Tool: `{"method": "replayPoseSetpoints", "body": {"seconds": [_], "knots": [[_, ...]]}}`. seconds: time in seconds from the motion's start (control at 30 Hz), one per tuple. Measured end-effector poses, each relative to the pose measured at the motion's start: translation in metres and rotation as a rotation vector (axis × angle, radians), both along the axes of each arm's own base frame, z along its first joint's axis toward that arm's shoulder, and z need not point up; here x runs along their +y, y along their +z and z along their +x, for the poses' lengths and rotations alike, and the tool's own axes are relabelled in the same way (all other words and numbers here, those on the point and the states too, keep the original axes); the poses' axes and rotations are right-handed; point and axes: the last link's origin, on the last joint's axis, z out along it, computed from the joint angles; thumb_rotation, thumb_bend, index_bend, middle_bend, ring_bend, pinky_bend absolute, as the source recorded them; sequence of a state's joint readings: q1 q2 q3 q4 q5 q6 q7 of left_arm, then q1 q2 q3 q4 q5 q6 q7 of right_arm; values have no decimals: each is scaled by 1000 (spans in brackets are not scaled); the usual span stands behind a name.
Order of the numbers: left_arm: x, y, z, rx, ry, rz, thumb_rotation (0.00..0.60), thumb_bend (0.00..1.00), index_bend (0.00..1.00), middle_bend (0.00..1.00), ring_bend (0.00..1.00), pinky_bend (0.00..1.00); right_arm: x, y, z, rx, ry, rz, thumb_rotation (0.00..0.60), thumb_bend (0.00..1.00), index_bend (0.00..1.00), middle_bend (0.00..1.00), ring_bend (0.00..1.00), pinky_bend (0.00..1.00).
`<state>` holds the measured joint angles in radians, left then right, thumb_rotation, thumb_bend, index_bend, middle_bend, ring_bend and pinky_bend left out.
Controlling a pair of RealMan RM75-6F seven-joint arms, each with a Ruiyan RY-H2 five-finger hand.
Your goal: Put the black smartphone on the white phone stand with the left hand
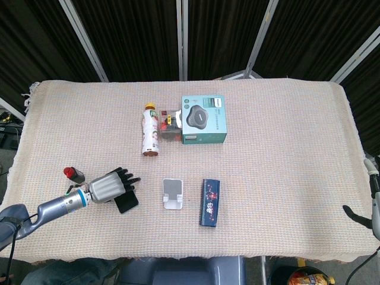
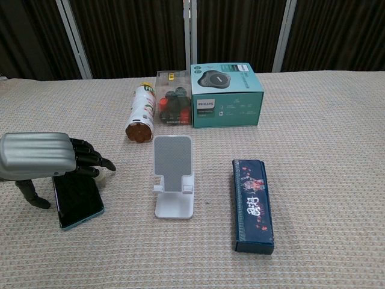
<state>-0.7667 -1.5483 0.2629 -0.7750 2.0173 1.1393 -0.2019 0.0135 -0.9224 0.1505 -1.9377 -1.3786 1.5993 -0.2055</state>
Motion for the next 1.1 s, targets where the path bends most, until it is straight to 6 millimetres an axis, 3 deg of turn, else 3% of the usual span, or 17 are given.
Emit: {"method": "replayPoseSetpoints", "body": {"seconds": [0.13,0.3,0.37,0.63,0.83,1.1], "knots": [[0,-1,0,-2,2,-2,600,0,294,153,227,250,0,0,0,-1,-1,2,600,0,0,0,0,0],[-2,-4,1,-6,-4,-6,600,0,561,444,472,399,0,0,0,-2,1,2,600,0,0,0,0,0],[-2,-4,3,-23,-15,-2,600,0,614,486,509,431,0,0,0,-2,2,0,600,0,0,0,0,0],[-1,2,10,-85,-50,24,600,0,637,500,522,456,1,1,1,-5,6,1,600,0,0,0,0,0],[5,20,23,-147,-108,78,600,0,643,500,522,459,2,1,2,-11,9,1,600,0,0,0,0,0],[3,50,78,-262,-333,163,600,0,646,500,522,459,5,5,5,-30,25,-4,600,0,0,0,0,0]]}}
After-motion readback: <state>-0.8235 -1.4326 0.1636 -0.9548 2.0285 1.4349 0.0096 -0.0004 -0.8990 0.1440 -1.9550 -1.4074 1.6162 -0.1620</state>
